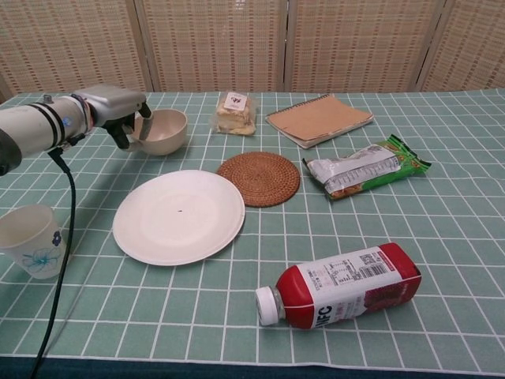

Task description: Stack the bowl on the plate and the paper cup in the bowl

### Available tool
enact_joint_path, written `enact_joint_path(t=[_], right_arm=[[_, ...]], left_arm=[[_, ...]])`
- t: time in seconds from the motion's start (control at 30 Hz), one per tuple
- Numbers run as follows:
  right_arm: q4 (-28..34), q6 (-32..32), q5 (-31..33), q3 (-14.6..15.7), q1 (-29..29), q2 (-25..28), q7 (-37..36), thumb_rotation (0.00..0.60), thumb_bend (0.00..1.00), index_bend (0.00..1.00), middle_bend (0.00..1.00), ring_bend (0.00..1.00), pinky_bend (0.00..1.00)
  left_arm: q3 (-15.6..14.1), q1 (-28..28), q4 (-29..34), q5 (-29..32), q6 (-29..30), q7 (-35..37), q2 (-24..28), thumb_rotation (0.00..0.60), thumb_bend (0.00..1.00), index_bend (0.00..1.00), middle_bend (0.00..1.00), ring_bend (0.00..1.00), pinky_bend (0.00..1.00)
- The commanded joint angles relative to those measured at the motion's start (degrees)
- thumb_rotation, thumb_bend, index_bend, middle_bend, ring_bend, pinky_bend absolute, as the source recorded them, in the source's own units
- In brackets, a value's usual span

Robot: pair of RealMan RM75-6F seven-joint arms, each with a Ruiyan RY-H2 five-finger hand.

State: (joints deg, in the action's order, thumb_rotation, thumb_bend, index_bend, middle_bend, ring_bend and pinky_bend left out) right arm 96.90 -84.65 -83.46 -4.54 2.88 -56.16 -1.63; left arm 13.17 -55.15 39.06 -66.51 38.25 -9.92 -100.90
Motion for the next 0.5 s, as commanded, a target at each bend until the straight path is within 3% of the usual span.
enact_joint_path(t=[0.03,0.5], right_arm=[[0.0,0.0,0.0,0.0,0.0,0.1,0.0,0.600,0.28,0.23,0.27,0.20,0.28],[0.6,0.6,-0.4,-0.1,0.6,-0.2,0.5,0.600,0.28,0.23,0.27,0.20,0.28]], left_arm=[[-1.6,0.9,2.6,-3.0,2.2,1.7,2.1,0.600,0.46,0.63,1.00,0.93,1.00],[-10.0,4.3,19.7,-18.2,12.1,8.7,13.3,0.600,0.45,0.64,1.00,0.92,1.00]])
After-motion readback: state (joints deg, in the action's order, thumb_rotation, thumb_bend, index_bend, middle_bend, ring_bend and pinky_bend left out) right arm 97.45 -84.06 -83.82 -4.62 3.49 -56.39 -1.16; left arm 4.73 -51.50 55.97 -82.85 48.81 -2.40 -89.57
